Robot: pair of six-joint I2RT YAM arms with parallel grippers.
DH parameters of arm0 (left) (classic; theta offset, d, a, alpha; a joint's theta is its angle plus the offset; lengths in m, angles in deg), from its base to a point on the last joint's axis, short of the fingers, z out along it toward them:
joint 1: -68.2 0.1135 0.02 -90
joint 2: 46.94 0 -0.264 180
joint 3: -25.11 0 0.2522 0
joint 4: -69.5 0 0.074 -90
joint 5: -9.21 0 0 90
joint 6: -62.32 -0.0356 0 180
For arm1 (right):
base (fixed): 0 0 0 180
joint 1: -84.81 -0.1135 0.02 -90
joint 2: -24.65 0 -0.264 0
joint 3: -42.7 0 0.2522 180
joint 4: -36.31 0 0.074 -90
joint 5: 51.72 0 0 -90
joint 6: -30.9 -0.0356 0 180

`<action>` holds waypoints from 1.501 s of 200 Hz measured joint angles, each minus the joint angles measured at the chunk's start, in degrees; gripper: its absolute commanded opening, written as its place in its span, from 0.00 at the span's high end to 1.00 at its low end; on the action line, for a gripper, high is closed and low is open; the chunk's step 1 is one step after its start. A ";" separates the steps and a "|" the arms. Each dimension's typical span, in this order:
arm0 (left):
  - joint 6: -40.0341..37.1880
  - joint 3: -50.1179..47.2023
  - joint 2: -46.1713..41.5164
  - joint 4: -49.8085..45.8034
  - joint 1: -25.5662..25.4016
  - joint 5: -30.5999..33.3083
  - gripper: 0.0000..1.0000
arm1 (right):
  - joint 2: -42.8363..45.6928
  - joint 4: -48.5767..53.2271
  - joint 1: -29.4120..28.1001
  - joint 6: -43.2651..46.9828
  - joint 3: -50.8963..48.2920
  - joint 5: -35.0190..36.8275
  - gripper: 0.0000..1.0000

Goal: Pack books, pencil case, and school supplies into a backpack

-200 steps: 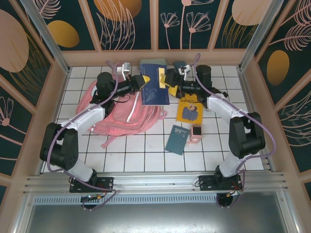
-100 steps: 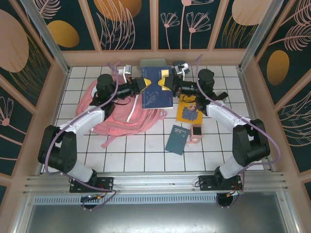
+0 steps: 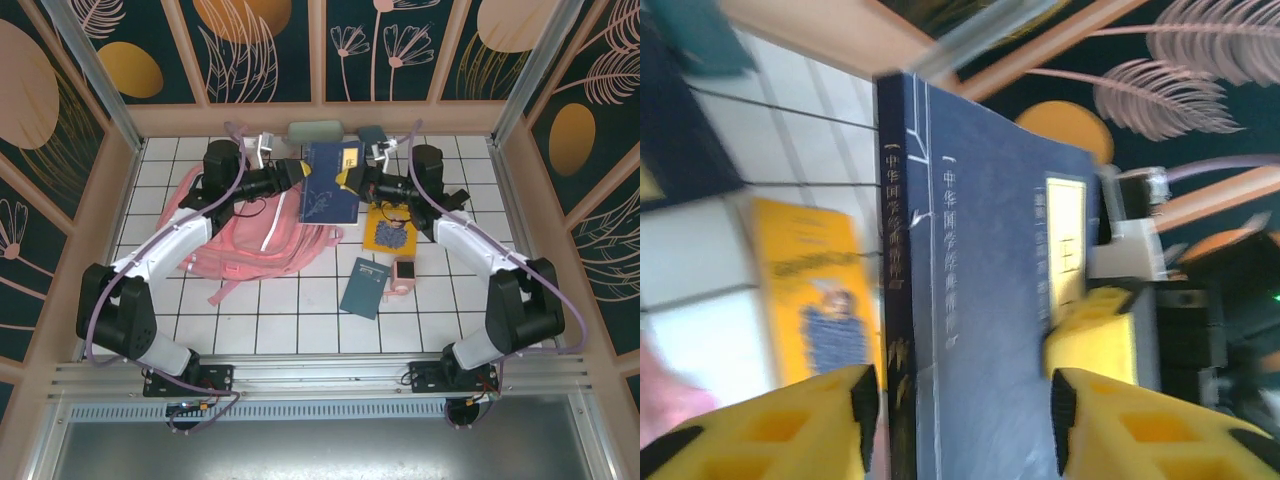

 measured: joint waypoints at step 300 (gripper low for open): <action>-20.76 17.92 25.86 -45.03 -12.76 52.26 0.71 | 6.69 26.29 7.30 15.96 -4.90 23.89 1.00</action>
